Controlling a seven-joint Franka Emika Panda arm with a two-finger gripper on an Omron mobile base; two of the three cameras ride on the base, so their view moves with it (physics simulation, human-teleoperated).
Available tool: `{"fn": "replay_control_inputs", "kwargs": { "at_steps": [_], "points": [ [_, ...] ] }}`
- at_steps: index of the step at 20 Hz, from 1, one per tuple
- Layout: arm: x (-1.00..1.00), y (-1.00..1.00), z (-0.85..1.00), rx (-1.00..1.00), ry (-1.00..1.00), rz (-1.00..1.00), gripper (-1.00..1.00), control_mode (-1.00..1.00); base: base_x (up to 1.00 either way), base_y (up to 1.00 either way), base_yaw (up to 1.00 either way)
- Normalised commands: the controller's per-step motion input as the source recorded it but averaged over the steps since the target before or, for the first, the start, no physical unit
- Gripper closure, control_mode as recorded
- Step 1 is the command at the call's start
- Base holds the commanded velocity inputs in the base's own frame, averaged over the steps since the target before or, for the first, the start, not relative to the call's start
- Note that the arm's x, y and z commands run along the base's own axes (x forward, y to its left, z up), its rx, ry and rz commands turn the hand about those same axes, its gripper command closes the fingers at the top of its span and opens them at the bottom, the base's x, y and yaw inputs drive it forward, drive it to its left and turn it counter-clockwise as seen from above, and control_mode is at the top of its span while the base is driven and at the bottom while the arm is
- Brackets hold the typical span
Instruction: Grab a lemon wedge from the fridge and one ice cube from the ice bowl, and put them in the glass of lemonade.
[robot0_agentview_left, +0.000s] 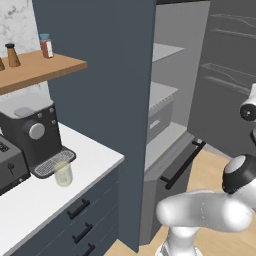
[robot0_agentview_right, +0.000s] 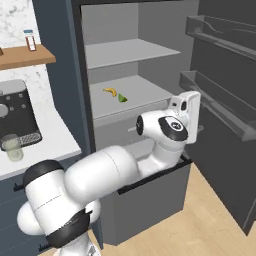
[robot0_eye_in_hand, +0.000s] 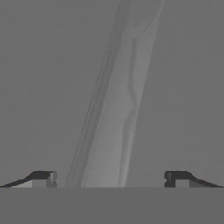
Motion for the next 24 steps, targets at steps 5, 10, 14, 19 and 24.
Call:
{"fn": "replay_control_inputs", "kwargs": {
  "at_steps": [5, 10, 14, 19, 24],
  "points": [
    [0.30, -0.10, -0.15, 0.00, 0.04, 0.00, -1.00, -1.00, 0.00, 0.00, 0.00],
    [0.67, -0.10, 0.00, 0.00, 0.07, 0.00, -1.00, -1.00, 0.00, 0.00, 0.00],
    [0.61, -0.47, -0.22, 0.00, 0.10, -0.01, -1.00, -1.00, 0.00, 0.00, 0.00],
    [0.51, -0.48, -0.10, 0.00, 0.08, -0.02, -1.00, -1.00, 0.00, 0.00, 0.00],
    [0.23, -0.33, -0.04, 0.03, 0.01, -0.02, -1.00, -1.00, 0.00, 0.00, 0.00]
  ]
}}
